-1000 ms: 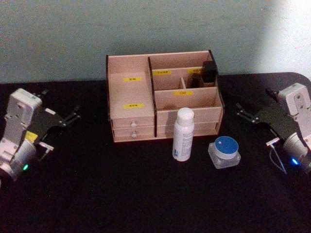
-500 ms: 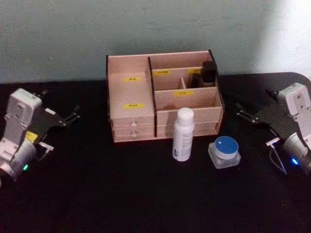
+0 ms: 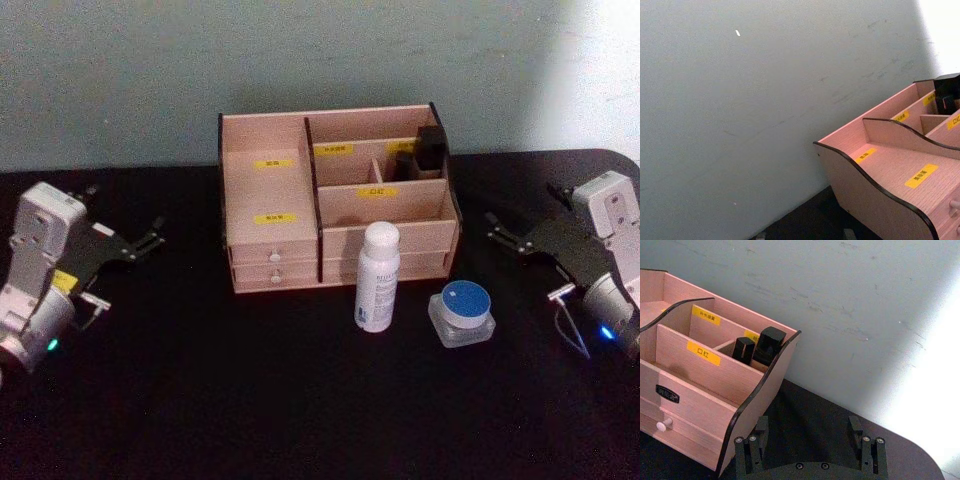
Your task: Pick up the facial cleanser and watermelon frost from the table and place them into the tiered storage box.
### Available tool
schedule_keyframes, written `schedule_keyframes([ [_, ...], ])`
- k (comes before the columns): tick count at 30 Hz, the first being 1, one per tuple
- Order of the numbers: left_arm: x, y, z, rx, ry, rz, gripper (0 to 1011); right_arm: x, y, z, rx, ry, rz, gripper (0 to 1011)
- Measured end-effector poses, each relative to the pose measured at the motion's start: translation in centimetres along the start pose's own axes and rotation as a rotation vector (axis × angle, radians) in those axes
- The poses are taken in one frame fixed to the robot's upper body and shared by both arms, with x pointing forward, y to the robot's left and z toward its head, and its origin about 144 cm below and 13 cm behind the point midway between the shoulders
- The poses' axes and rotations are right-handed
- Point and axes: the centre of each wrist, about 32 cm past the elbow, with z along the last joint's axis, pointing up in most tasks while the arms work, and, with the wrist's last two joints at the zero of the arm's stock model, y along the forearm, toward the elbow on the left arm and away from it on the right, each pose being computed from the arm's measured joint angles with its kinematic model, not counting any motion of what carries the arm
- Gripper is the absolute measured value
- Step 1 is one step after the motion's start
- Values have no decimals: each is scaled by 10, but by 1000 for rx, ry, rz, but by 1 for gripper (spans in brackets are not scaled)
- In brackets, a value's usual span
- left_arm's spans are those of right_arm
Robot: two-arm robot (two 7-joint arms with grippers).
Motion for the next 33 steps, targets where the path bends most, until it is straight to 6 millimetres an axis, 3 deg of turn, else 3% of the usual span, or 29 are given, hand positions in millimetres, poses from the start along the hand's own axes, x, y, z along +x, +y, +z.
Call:
schedule_keyframes([
  [18, 0, 0, 0, 0, 0, 0, 1001, 11, -7, 3, 19, 17, 0, 1000],
  [33, 0, 0, 0, 0, 0, 0, 1001, 12, -48, 18, 73, 49, 97, 1000],
])
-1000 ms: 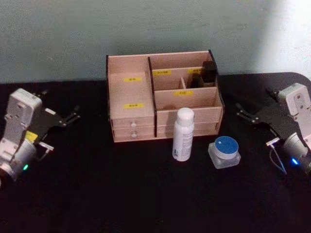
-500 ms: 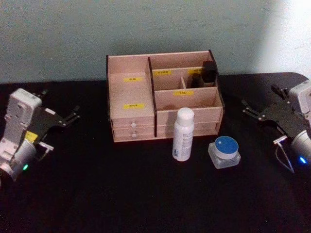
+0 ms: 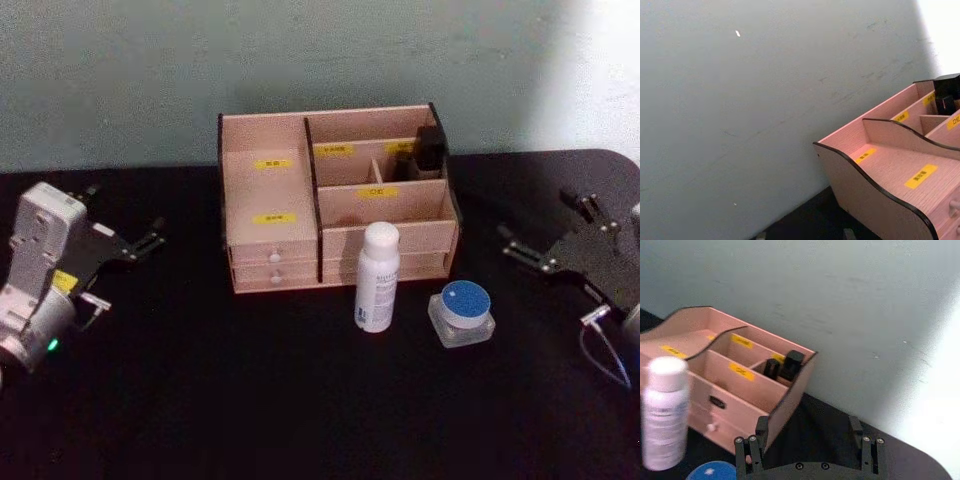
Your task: Pick up the facial cleanser and watermelon frost from the table and place them into the tiered storage box.
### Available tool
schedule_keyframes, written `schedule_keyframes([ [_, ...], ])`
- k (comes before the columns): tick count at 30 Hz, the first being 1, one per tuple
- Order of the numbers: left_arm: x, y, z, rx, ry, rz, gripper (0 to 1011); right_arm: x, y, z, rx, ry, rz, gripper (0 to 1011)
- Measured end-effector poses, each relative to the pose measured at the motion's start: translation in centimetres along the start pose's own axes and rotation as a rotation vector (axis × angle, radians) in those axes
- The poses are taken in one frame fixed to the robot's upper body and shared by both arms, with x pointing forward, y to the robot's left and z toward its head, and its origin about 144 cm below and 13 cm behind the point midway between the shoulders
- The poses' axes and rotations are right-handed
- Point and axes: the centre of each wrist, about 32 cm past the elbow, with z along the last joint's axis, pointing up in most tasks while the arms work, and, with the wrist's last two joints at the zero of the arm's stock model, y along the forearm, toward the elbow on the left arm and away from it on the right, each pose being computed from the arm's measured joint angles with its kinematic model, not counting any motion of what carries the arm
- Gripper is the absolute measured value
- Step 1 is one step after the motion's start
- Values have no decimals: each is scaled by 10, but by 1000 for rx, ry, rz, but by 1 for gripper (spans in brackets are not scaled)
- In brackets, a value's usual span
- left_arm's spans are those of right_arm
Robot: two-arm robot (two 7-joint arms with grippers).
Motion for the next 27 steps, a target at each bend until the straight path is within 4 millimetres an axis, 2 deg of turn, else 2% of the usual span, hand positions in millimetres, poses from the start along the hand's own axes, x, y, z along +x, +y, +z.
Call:
schedule_keyframes([
  [8, 0, 0, 0, 0, 0, 0, 1001, -13, -4, 1, 20, 20, 89, 1000],
  [17, 0, 0, 0, 0, 0, 0, 1001, -28, 9, -4, 34, 53, 211, 1000],
  [27, 0, 0, 0, 0, 0, 0, 1001, -34, 25, -10, 26, 101, 297, 1000],
])
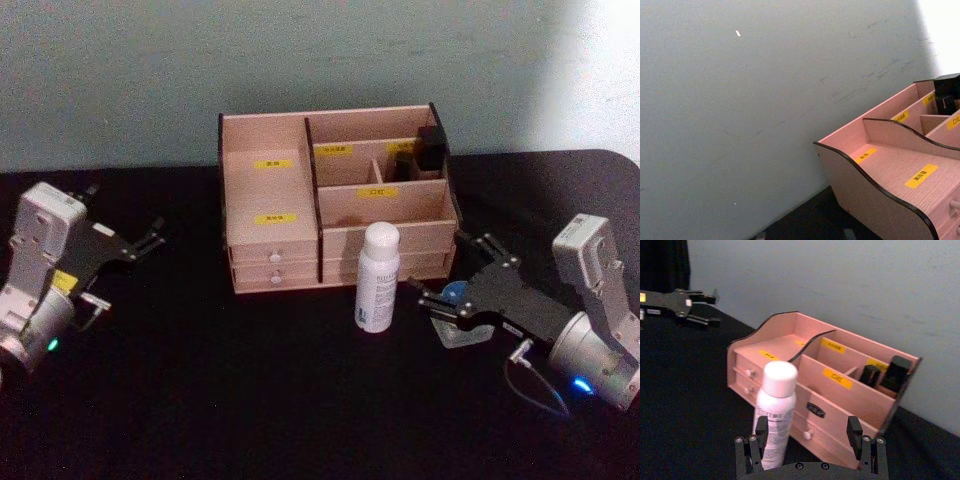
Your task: Pick up the facial cleanser and watermelon frost from the table and place them into the tiered storage box.
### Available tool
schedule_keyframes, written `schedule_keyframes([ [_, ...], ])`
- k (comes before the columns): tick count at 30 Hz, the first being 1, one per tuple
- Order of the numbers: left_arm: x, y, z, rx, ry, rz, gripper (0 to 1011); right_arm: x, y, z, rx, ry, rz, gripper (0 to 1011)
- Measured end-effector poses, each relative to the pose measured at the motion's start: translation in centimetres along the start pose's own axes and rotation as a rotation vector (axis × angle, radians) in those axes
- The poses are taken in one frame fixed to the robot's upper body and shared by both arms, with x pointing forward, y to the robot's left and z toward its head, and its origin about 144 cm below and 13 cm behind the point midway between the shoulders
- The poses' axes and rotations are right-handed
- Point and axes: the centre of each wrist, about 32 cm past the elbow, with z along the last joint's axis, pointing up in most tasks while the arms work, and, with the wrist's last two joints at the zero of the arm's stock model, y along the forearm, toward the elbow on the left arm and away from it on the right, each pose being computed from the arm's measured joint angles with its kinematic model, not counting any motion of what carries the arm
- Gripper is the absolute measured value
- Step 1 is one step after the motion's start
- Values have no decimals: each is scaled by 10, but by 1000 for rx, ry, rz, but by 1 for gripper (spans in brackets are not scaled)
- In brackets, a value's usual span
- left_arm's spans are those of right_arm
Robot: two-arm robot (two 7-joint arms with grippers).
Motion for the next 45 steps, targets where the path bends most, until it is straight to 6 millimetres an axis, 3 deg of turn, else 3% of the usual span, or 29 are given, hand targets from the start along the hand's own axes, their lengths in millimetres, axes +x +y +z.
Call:
schedule_keyframes([
  [22, 0, 0, 0, 0, 0, 0, 1001, -2, 23, -14, -25, 76, 119, 1000],
  [45, 0, 0, 0, 0, 0, 0, 1001, -1, 44, -19, -25, 108, 132, 1000],
])
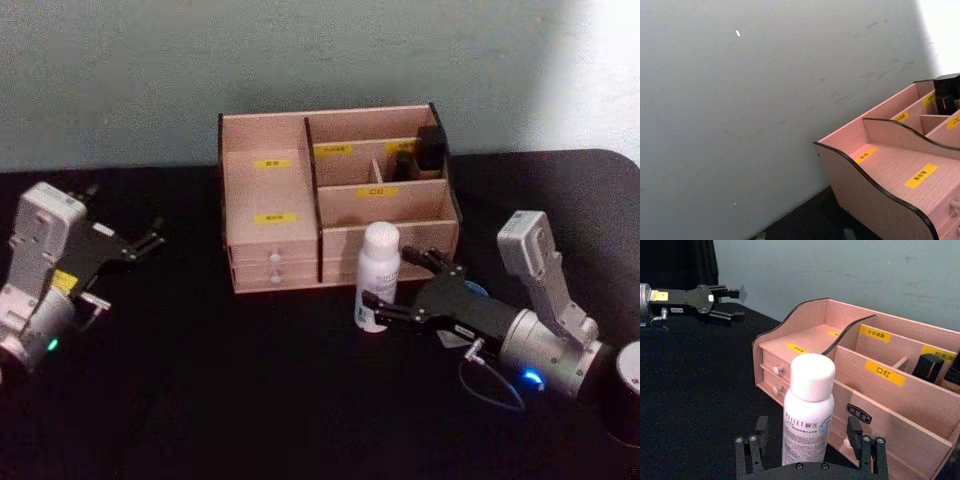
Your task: Pick up the facial cleanser and watermelon frost from the table and place them into the tiered storage box.
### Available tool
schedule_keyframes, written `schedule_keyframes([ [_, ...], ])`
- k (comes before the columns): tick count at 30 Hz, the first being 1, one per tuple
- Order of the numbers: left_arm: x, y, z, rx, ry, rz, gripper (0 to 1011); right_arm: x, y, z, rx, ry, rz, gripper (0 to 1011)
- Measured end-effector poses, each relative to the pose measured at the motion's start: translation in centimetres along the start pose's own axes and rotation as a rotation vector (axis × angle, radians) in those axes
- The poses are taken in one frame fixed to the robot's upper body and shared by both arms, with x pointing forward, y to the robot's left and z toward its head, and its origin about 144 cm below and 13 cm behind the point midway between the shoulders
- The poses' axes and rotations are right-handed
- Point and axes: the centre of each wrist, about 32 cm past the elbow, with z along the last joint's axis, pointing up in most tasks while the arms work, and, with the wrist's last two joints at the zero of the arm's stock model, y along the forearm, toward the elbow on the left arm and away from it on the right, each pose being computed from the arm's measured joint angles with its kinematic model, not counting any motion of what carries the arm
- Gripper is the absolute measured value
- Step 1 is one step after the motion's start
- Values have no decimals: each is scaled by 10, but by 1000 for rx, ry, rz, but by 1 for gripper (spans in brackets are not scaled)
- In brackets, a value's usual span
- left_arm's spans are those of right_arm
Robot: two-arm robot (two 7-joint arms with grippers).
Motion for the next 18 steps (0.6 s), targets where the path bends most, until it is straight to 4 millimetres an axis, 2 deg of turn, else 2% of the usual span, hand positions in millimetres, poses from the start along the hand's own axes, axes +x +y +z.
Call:
schedule_keyframes([
  [18, 0, 0, 0, 0, 0, 0, 1001, 1, 10, -1, 0, 21, 10, 1000],
])
